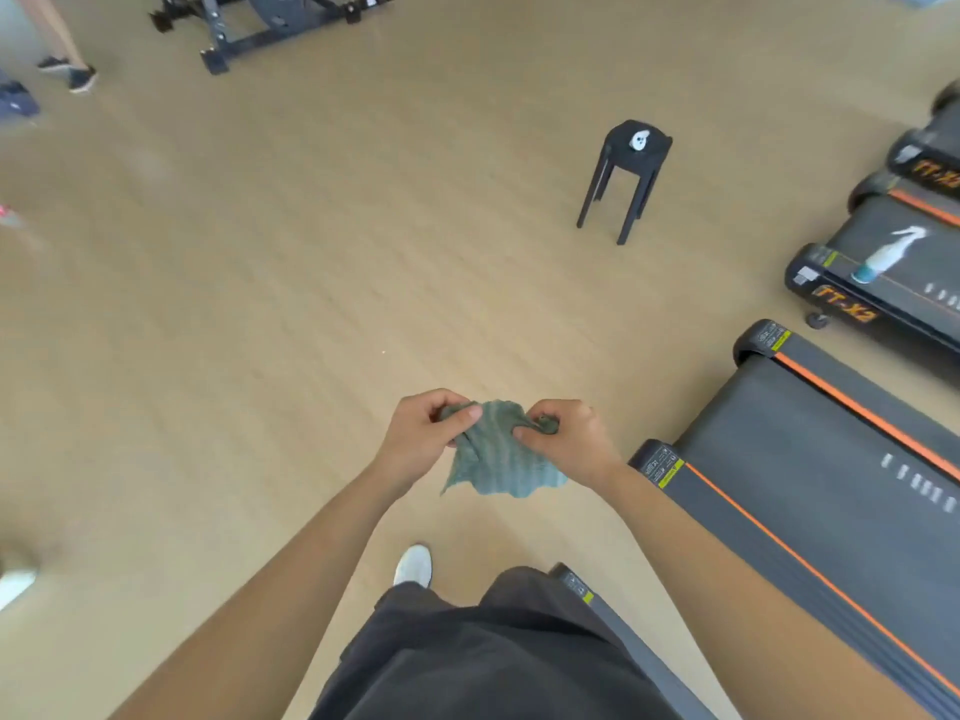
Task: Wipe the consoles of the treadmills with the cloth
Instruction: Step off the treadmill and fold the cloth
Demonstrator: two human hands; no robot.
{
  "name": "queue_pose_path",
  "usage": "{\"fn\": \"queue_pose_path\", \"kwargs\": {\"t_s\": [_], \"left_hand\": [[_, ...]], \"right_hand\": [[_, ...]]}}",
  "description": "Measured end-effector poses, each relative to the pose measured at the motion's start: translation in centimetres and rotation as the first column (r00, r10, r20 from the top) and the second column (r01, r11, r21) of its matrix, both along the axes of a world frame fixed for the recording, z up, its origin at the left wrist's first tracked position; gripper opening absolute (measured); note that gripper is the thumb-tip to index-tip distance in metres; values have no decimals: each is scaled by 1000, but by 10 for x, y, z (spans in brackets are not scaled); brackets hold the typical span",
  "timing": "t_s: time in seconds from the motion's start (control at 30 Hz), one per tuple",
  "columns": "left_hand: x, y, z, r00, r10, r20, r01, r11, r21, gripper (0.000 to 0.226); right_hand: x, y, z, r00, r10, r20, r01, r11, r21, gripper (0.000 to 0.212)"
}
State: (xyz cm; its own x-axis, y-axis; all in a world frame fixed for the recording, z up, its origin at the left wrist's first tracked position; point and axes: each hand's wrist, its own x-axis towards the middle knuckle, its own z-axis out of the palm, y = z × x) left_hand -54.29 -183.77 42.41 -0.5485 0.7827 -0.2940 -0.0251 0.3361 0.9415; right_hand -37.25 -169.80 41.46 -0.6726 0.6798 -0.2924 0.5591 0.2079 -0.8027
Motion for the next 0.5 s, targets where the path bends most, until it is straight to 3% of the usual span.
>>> {"fn": "queue_pose_path", "kwargs": {"t_s": [0.17, 0.27, 0.37, 0.5], "left_hand": [[-86, 100, -94, 951, -297, -87, 301, 953, 40, 8], [-115, 158, -99, 891, -430, -146, 430, 902, -34, 19], [-137, 223, -94, 801, -538, -261, 521, 842, -137, 14], [-139, 323, -89, 707, -670, -225, 639, 742, -201, 21]], "right_hand": [[-61, 65, -84, 959, -260, -112, 253, 965, -74, 18], [-82, 108, -92, 922, -380, -74, 373, 923, -96, 21], [-88, 155, -83, 857, -514, -47, 506, 854, -119, 34], [-69, 226, -81, 842, -539, 17, 534, 830, -159, 36]]}}
